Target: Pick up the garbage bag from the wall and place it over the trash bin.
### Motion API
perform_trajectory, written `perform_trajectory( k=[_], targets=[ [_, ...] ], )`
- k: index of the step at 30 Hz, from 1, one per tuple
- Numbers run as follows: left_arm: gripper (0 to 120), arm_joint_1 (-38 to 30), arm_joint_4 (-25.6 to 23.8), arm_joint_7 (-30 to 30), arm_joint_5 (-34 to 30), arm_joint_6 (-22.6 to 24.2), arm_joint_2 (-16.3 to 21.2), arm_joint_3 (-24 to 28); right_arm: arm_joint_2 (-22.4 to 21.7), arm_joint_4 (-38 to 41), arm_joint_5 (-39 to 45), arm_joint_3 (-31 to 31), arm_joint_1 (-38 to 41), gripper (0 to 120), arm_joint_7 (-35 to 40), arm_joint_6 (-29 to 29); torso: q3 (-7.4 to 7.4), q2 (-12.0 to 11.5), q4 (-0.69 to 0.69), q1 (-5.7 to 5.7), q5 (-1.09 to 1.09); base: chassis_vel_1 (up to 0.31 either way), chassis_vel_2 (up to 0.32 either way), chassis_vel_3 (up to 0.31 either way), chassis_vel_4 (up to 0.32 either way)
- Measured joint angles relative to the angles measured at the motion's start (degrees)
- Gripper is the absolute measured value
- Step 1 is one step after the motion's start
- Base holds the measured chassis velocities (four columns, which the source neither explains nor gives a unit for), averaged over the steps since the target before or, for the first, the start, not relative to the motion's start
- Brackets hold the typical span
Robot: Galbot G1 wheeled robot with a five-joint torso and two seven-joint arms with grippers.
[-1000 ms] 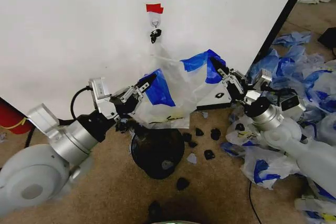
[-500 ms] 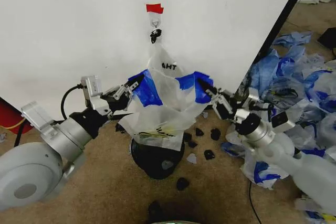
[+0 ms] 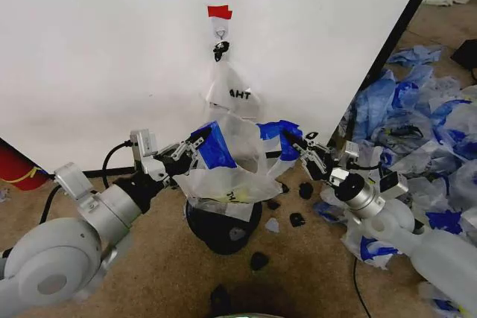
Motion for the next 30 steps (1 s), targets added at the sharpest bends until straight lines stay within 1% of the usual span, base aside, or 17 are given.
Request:
perform_trajectory(
  k=[4, 6, 8, 10, 13, 17, 20, 22, 23, 27, 30],
  targets=[
    [0, -0.1, 0.0, -0.4, -0.2, 0.2, -0.6, 0.4, 0.2, -1.3, -0.4, 0.0, 0.1, 0, -0.1, 0.3, 0.00, 0.0, 0.01, 0.00, -0.01, 0.000, 0.000, 0.000, 0.000],
    [0, -1.0, 0.0, 0.0, -1.8, 0.2, -0.3, -0.3, -0.1, -2.0, -0.4, 0.3, 0.6, 0, -0.3, 0.3, 0.00, 0.0, 0.00, 0.00, -0.02, 0.000, 0.000, 0.000, 0.000],
    [0, -2.5, 0.0, -0.4, -5.8, 0.3, 0.6, -1.8, -0.5, -2.7, 0.1, 0.3, 1.6, 0, -0.5, 0.3, 0.00, 0.0, -0.01, 0.00, 0.02, 0.000, 0.000, 0.000, 0.000],
    [0, -2.8, 0.0, -0.4, -6.5, 0.3, 0.9, -2.3, -0.6, -2.8, 0.6, 0.3, 2.1, 0, -0.5, 0.3, 0.00, 0.0, 0.00, 0.00, 0.02, 0.000, 0.000, 0.000, 0.000],
    [0, -3.0, 0.0, 0.4, -6.9, 0.3, 1.4, -2.8, -0.8, -2.8, 1.9, 0.7, 3.0, 0, -0.5, 0.2, 0.00, 0.0, 0.01, 0.00, -0.03, 0.000, 0.000, 0.000, 0.000],
    [0, -2.8, 0.0, 0.9, -7.2, 0.3, 1.5, -3.0, -1.1, -2.8, 2.3, 1.0, 3.3, 0, -0.5, 0.0, 0.00, 0.0, 0.00, 0.00, 0.00, 0.000, 0.000, 0.000, 0.000],
    [0, -2.2, 0.0, 0.4, -7.2, 0.4, 0.0, -1.7, -1.0, -2.8, 1.7, 0.7, 3.3, 0, -0.5, -0.1, 0.00, 0.0, 0.00, 0.00, 0.00, 0.000, 0.000, 0.000, 0.000],
    [0, -1.5, 0.0, -0.3, -6.8, 0.8, -1.7, -0.7, -0.8, -3.0, 1.1, 0.6, 3.3, 0, -0.4, -0.1, 0.00, 0.0, 0.00, 0.00, -0.01, 0.000, 0.000, 0.000, 0.000],
    [0, -1.5, 0.0, -0.3, -6.8, 0.8, -1.7, -0.7, -0.8, -3.0, 1.1, 0.6, 3.3, 0, -0.4, -0.1, 0.00, 0.0, 0.00, 0.00, -0.01, 0.000, 0.000, 0.000, 0.000],
    [0, -0.9, 0.0, -0.8, -4.3, 1.3, -4.2, 2.1, -0.2, -4.1, 0.0, 0.4, 3.4, 0, -0.1, -0.1, 0.00, 0.0, 0.00, 0.00, -0.01, 0.000, 0.000, 0.000, 0.000],
    [0, -0.8, 0.0, -0.9, -3.4, 1.3, -5.0, 2.7, 0.2, -4.6, -0.9, 0.1, 3.2, 0, -0.3, -0.1, 0.00, 0.0, 0.00, 0.00, 0.00, 0.000, 0.000, 0.000, 0.000]
  ],
)
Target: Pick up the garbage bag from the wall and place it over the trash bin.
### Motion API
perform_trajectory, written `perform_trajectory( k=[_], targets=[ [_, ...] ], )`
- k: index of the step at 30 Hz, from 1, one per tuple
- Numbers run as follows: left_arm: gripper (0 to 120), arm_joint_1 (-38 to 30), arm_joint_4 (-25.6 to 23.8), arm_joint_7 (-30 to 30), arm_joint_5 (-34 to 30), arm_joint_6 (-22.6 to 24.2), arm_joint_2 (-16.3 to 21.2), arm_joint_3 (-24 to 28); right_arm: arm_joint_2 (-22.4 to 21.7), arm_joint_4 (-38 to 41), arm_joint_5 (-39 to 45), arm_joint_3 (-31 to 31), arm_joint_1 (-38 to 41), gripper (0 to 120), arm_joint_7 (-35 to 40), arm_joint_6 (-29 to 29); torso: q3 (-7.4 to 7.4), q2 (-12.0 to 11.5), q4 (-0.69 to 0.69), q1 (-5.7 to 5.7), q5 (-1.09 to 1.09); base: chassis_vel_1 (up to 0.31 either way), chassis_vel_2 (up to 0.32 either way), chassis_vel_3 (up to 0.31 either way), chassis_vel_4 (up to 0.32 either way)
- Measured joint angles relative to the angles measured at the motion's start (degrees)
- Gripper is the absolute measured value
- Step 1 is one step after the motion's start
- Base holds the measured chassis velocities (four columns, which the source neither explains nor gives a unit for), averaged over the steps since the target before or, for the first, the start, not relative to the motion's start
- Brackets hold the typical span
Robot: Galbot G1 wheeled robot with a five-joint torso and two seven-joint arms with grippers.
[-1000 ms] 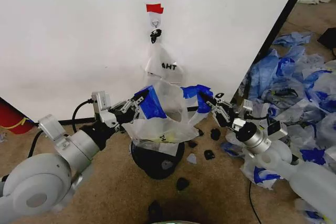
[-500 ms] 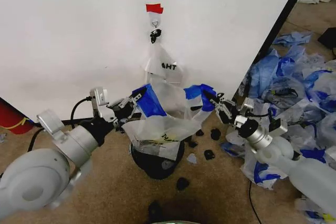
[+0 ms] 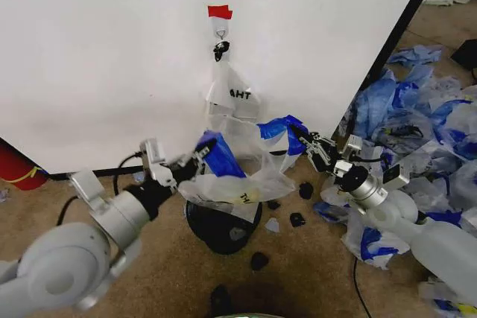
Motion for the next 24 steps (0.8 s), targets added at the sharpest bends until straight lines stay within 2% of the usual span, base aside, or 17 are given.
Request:
perform_trajectory(
  k=[8, 13, 18, 24],
  targets=[
    [0, 0.8, 1.7, -1.1, 3.9, -0.5, -1.3, 4.0, 2.2, -1.3, -2.8, -1.9, -0.3, 0, -0.1, -0.1, 0.00, 0.0, 0.01, 0.00, 0.00, 0.000, 0.000, 0.000, 0.000],
    [0, 1.0, 5.6, -1.8, 8.8, -0.8, -4.2, 10.3, 2.7, -2.2, -3.8, -2.2, -0.6, 0, -0.1, 0.0, 0.00, 0.0, 0.00, 0.00, -0.01, 0.000, 0.000, 0.000, 0.000],
    [0, 0.6, 9.1, -1.7, 12.5, -1.7, -5.5, 14.1, 2.9, -2.7, -4.4, -2.2, -1.2, 0, -0.3, 0.3, 0.00, 0.0, 0.00, 0.00, -0.01, 0.000, 0.000, 0.000, 0.000],
    [0, 0.7, 9.5, -1.7, 13.6, -3.0, -4.4, 13.1, 2.5, -3.1, -5.4, -2.6, -2.6, 0, -1.4, 0.9, 0.00, 0.0, -0.01, 0.00, 0.02, 0.000, 0.000, 0.000, 0.000]
  ],
)
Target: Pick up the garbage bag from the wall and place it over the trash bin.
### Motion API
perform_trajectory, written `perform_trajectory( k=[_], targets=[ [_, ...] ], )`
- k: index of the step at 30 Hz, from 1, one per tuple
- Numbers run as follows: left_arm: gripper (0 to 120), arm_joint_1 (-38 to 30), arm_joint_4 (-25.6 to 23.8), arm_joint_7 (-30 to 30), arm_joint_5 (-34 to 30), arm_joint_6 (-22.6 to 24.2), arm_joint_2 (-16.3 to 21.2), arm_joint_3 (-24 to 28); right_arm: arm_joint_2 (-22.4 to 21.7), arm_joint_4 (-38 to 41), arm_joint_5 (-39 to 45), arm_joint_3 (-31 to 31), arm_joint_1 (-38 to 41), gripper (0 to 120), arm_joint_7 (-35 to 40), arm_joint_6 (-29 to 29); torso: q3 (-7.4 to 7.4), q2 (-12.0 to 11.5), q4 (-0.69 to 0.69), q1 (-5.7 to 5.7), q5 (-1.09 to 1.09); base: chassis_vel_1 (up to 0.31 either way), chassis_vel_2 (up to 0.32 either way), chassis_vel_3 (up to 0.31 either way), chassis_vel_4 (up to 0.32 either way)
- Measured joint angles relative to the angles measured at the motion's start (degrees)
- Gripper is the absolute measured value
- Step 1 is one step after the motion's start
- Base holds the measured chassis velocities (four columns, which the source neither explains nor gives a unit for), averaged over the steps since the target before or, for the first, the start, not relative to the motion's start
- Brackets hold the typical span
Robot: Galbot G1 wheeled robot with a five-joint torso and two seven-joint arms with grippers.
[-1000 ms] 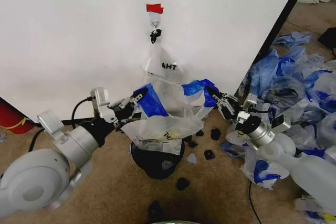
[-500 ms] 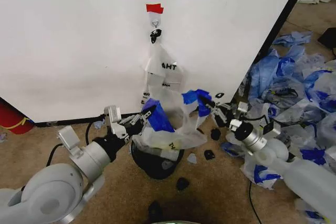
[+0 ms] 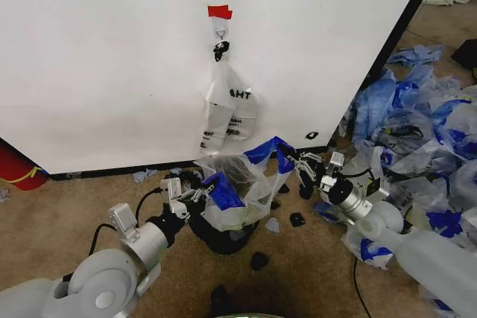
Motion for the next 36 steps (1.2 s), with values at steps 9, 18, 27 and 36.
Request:
perform_trajectory(
  k=[9, 18, 27, 36],
  targets=[
    [0, 10.2, -2.5, 0.8, 1.7, -0.4, 6.1, -11.1, -2.4, 1.3, -3.0, -0.3, -4.9, 0, -3.3, 1.7, 0.00, 0.0, 0.01, 0.00, -0.01, 0.000, 0.000, 0.000, 0.000],
    [0, 20.6, -1.3, 0.3, 5.9, -0.1, 4.6, -15.0, -6.0, 3.6, -5.4, 1.0, -10.6, 0, -4.1, 3.2, -0.01, 0.0, -0.02, 0.00, -0.05, 0.000, 0.000, 0.000, 0.000],
    [0, 28.0, -0.1, -0.3, 10.1, -0.5, 3.5, -17.0, -6.1, 2.3, -7.7, 1.3, -14.5, 0, -5.1, 4.5, -0.01, 0.0, 0.00, 0.00, -0.02, 0.000, 0.000, 0.000, 0.000],
    [0, 29.5, 1.1, -0.6, 11.8, -1.0, 4.0, -17.2, -5.2, 0.2, -8.7, 1.4, -15.9, 0, -5.6, 5.3, 0.00, 0.0, 0.01, 0.00, -0.02, 0.000, 0.000, 0.000, 0.000]
  ],
)
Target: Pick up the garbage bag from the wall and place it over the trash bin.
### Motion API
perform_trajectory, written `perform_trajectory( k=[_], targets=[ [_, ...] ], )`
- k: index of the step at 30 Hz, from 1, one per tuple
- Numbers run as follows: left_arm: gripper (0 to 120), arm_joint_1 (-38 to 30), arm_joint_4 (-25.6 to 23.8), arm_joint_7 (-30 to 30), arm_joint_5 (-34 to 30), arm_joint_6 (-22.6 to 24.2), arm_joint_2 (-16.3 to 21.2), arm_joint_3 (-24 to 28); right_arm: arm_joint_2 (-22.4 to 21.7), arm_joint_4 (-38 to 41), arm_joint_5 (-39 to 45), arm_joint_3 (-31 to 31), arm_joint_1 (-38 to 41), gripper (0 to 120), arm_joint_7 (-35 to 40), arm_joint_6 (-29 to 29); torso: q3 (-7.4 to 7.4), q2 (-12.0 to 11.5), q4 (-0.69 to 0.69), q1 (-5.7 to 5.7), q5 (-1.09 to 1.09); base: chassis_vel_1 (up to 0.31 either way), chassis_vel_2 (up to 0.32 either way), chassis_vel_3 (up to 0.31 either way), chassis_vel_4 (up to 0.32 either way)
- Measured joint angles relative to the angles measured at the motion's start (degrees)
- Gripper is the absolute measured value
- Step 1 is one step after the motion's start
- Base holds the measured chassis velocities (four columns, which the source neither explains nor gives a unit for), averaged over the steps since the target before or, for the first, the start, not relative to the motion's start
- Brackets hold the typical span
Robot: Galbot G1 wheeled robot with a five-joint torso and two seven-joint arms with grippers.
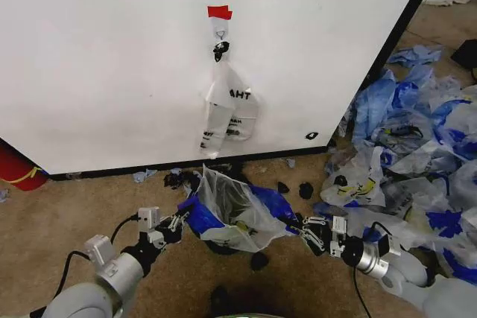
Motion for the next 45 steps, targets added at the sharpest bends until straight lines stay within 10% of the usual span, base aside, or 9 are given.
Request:
perform_trajectory(
  k=[22, 45],
  targets=[
    [0, 0.2, 3.0, -3.5, 3.4, -0.6, 4.9, 0.3, 0.1, -2.6, -0.2, -0.7, 0.4, 0, -1.1, 0.1, 0.00, 0.0, -0.01, 0.00, 0.00, 0.000, 0.000, 0.000, 0.000],
    [0, -0.4, -4.4, -5.2, 1.3, -0.7, 7.9, 0.3, -1.2, -0.9, 7.4, -3.0, 3.2, 0, -7.0, -2.9, 0.00, 0.0, -0.02, 0.00, 0.04, 0.000, 0.000, 0.000, 0.000]
  ],
)
